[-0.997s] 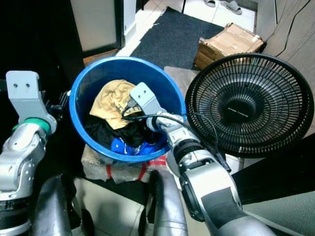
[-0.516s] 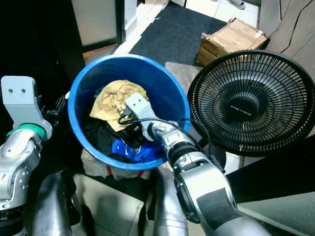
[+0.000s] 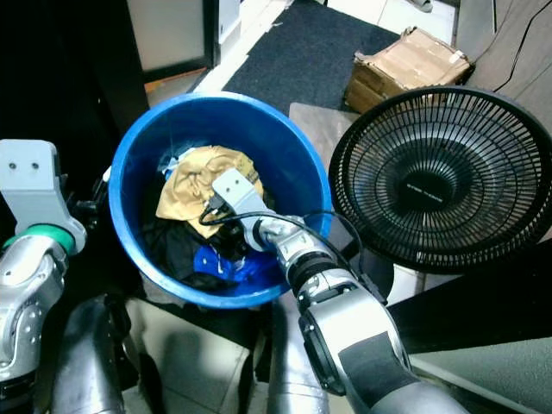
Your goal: Clothes washing
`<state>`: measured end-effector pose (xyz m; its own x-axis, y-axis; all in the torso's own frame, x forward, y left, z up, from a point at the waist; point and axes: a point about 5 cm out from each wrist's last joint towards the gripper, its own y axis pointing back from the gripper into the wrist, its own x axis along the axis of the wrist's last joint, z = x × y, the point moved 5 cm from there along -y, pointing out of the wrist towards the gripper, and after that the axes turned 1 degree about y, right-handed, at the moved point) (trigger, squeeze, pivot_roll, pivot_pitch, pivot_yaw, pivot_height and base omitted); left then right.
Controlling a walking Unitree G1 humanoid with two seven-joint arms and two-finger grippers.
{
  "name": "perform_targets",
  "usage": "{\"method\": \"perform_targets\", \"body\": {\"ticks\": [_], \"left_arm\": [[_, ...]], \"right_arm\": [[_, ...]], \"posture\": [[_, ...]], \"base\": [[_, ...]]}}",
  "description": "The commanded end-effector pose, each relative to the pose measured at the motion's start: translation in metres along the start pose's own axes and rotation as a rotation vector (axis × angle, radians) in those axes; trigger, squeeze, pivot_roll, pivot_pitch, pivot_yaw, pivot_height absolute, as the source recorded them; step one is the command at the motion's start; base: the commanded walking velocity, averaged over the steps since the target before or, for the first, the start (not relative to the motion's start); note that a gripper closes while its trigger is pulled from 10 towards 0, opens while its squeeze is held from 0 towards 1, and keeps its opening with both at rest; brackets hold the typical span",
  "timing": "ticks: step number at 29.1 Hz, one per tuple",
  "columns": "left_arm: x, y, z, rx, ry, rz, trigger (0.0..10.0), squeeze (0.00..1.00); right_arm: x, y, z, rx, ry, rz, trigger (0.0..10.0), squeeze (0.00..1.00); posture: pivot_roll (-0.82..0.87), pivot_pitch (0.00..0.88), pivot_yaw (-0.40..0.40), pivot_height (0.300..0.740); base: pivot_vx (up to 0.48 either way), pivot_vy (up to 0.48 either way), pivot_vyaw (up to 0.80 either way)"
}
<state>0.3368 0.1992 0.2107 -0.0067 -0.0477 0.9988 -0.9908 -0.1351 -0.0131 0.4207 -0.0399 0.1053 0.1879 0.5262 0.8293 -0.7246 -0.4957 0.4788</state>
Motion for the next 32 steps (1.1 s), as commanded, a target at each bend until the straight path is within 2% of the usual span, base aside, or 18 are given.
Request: {"method": "perform_targets", "body": {"ticks": [1,3,4,9,10,25,26,27,29,30,32], "left_arm": [[-0.007,0.004,-0.017,0.077,-0.017,-0.028,10.0,0.0],[-0.007,0.005,-0.017,0.078,-0.017,-0.031,10.0,0.0],[-0.007,0.005,-0.017,0.078,-0.017,-0.032,10.0,0.0],[-0.007,0.006,-0.017,0.078,-0.016,-0.036,10.0,0.0],[-0.007,0.006,-0.017,0.079,-0.016,-0.037,10.0,0.0],[-0.008,0.008,-0.016,0.081,-0.012,-0.048,10.0,0.0],[-0.008,0.008,-0.017,0.083,-0.012,-0.048,10.0,0.0],[-0.008,0.008,-0.017,0.084,-0.013,-0.048,10.0,0.0],[-0.008,0.008,-0.018,0.086,-0.014,-0.048,10.0,0.0],[-0.008,0.009,-0.018,0.087,-0.014,-0.048,10.0,0.0],[-0.008,0.009,-0.019,0.089,-0.014,-0.048,10.0,0.0]], "right_arm": [[-0.03,0.0,-0.008,0.014,-0.032,-0.09,10.0,0.0],[-0.032,0.0,-0.008,0.011,-0.028,-0.098,10.0,0.0],[-0.034,0.0,-0.008,0.009,-0.028,-0.103,10.0,0.29],[-0.035,0.0,-0.008,0.005,-0.026,-0.108,10.0,0.3],[-0.035,0.0,-0.008,0.006,-0.027,-0.107,10.0,1.0],[-0.038,0.001,-0.008,0.002,-0.026,-0.11,10.0,1.0],[-0.041,0.001,-0.008,0.002,-0.014,-0.122,9.1,1.0],[-0.043,0.001,-0.008,-0.001,-0.004,-0.134,6.2,1.0],[-0.046,0.001,-0.008,-0.004,0.005,-0.145,6.2,1.0],[-0.046,0.001,-0.008,-0.004,0.007,-0.147,0.0,0.0],[-0.047,0.001,-0.009,-0.001,0.005,-0.147,0.0,0.0]], "posture": [[0.25,0.348,-0.103,0.445],[0.25,0.352,-0.104,0.445],[0.25,0.356,-0.105,0.445],[0.25,0.356,-0.105,0.445],[0.25,0.357,-0.105,0.445],[0.26,0.359,-0.109,0.445],[0.26,0.356,-0.109,0.445],[0.26,0.355,-0.109,0.445],[0.26,0.355,-0.109,0.445],[0.26,0.354,-0.109,0.445],[0.26,0.349,-0.109,0.445]], "base": [[0.0,0.0,0.0],[0.0,0.0,0.0],[0.0,0.0,0.0],[0.0,0.0,0.0],[0.0,0.0,0.0],[0.0,0.0,0.0],[0.0,0.0,0.0],[0.0,0.0,0.0],[0.0,0.0,0.0],[0.0,0.0,0.0],[0.0,0.0,0.0]]}}
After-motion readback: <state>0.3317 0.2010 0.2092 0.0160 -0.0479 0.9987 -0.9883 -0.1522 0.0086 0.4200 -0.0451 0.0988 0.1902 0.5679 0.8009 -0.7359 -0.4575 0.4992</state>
